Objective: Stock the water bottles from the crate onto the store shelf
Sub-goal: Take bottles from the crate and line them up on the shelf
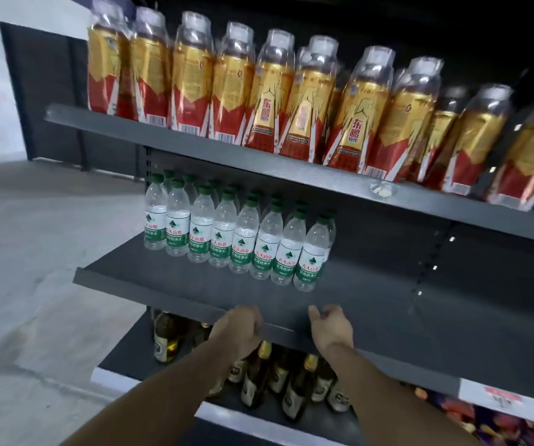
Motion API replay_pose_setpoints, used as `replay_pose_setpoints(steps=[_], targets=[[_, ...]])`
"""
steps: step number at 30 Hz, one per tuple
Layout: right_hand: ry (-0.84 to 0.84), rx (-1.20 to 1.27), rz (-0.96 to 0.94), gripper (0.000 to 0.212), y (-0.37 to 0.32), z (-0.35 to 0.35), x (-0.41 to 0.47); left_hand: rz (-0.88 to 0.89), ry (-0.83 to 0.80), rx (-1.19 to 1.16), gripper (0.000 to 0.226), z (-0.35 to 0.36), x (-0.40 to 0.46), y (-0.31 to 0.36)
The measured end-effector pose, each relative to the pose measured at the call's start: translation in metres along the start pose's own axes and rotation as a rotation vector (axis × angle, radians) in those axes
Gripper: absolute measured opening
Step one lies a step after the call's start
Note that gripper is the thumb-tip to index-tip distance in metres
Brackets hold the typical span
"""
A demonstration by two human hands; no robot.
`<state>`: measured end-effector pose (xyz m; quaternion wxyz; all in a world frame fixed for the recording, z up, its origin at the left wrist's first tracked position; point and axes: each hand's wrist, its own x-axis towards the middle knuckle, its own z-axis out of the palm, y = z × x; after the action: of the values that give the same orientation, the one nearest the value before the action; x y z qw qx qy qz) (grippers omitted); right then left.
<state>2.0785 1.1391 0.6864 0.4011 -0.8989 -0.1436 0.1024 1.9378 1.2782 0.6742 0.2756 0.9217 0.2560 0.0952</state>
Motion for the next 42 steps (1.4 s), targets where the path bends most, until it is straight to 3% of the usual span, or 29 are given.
replay_pose_setpoints(steps=[7, 16, 25, 34, 42], targets=[[-0.007, 0.023, -0.066, 0.036, -0.012, -0.006, -0.073, 0.021, -0.048, 0.107, 0.023, -0.025, -0.054, 0.017], [-0.061, 0.007, -0.11, 0.028, 0.038, -0.023, -0.153, -0.044, -0.112, 0.116, 0.009, -0.005, -0.129, 0.036], [-0.061, 0.018, -0.066, 0.039, 0.082, -0.036, -0.222, -0.032, -0.06, 0.226, 0.02, 0.017, -0.219, 0.048], [-0.074, -0.006, -0.009, 0.037, 0.089, -0.011, -0.229, -0.01, -0.109, 0.17, 0.018, 0.031, -0.225, 0.03], [-0.152, -0.001, 0.109, 0.038, 0.104, 0.066, -0.216, -0.033, -0.185, 0.104, 0.022, 0.068, -0.202, -0.03]])
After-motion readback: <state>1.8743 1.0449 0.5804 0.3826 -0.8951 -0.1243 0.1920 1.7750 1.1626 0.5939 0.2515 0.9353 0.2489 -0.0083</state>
